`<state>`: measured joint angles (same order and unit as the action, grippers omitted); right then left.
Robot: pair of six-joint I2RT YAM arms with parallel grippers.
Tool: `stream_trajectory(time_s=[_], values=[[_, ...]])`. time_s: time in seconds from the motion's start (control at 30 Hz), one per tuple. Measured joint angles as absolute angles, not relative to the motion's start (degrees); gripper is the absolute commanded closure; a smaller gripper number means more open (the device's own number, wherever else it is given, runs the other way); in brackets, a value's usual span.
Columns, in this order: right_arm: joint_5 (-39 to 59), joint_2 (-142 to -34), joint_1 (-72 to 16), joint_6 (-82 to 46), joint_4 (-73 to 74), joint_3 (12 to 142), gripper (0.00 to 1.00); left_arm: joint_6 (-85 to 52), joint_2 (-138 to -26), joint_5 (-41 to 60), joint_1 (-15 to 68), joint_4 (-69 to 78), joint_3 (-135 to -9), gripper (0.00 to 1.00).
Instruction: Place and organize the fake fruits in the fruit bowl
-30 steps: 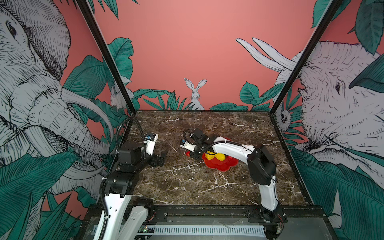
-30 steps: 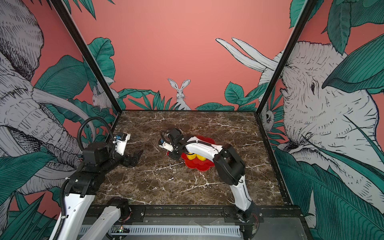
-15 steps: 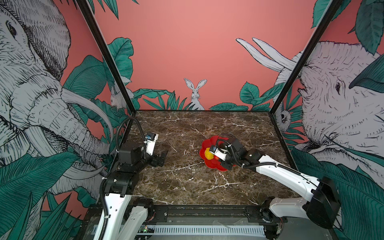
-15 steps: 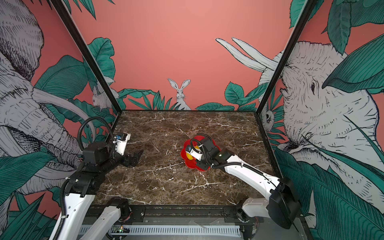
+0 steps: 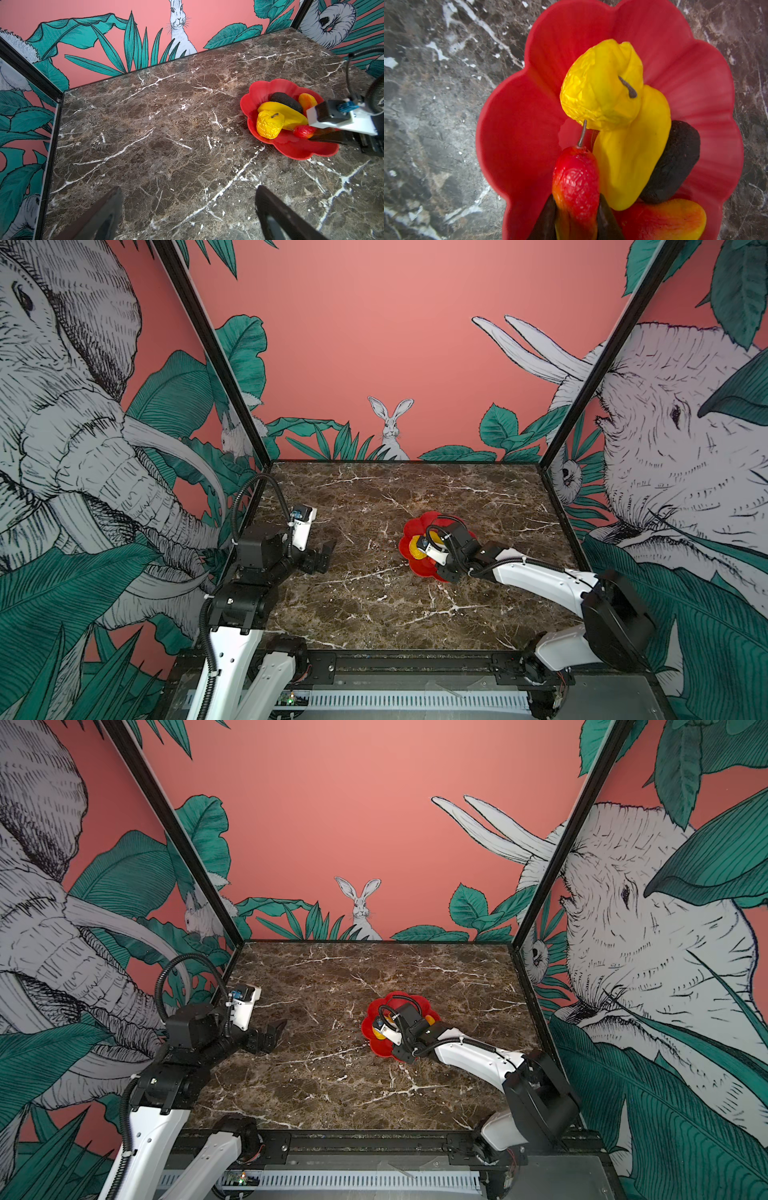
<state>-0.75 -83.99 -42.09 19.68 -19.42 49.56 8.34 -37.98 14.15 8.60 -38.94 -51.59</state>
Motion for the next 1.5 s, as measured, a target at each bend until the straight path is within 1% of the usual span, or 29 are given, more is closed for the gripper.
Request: stream_trajectory(time_s=[0.03, 0.1, 0.17, 0.3, 0.37, 0.47, 0.57, 0.63, 0.7, 0.83, 0.97, 1.07, 1.2, 1.3, 1.43, 1.5], values=[[-1.0, -84.5, -42.0, 19.6, -19.4, 50.0, 0.73, 8.3, -38.0, 14.2, 8.6, -38.9, -51.6, 0.0], [-1.6, -85.0, -41.8, 19.1, -19.4, 51.2, 0.52, 8.3, -38.0, 14.2, 8.6, -38.9, -51.6, 0.0], [-2.0, -84.9, -41.6, 19.0, -19.5, 52.3, 0.39, 8.3, -38.0, 14.1, 8.6, -38.9, -51.6, 0.0], [-2.4, -81.5, -40.8, 18.6, -19.8, 52.9, 0.22, 8.3, -38.1, 14.1, 8.6, -38.9, -51.6, 0.0], [-2.4, -78.3, -40.3, 18.5, -20.4, 52.9, 0.16, 8.3, -38.3, 14.1, 8.6, -38.9, -51.6, 0.0], [-3.2, -73.1, -39.7, 17.9, -21.6, 53.1, 0.0, 8.3, -38.6, 14.1, 8.6, -38.7, -51.6, 0.0], [-5.2, -68.1, -38.3, 16.3, -22.1, 53.1, 0.0, 8.3, -38.8, 14.1, 8.6, -38.0, -51.6, 0.0], [-4.6, -64.0, -35.3, 14.2, -21.7, 52.6, 0.0, 8.1, -38.9, 13.6, 8.6, -36.8, -51.5, 0.0], [-2.5, -58.4, -30.0, 11.7, -19.5, 50.0, 0.0, 7.3, -38.9, 12.5, 8.6, -34.2, -50.9, 0.0], [-0.5, -47.1, -17.5, 5.5, -13.0, 40.7, 0.0, 6.0, -39.3, 7.5, 8.5, -26.8, -47.3, 0.0], [0.6, -42.7, -5.7, -1.8, -3.1, 29.6, 0.0, 4.4, -39.6, 0.6, 7.8, -21.6, -43.6, 0.0], [-0.8, -44.7, -1.0, -6.3, 4.7, 23.0, 0.0, 3.0, -38.6, -4.1, 7.6, -16.4, -39.7, 0.0], [-3.9, -52.2, -0.2, -8.4, 13.5, 18.6, 0.0, 0.2, -38.3, -9.1, 7.6, -7.7, -32.5, 0.0], [-4.9, -58.6, -0.2, -7.9, 21.8, 17.8, 0.0, -0.6, -41.5, -11.7, 7.6, -0.8, -27.5, 0.0], [-6.2, -67.9, -0.2, -6.1, 36.5, 15.5, 0.0, -0.2, -47.2, -14.5, 7.6, 9.7, -20.8, 0.0], [-6.6, -71.7, -0.2, -5.4, 40.5, 14.8, 0.0, 0.4, -50.0, -16.0, 7.6, 14.3, -18.6, 0.0]])
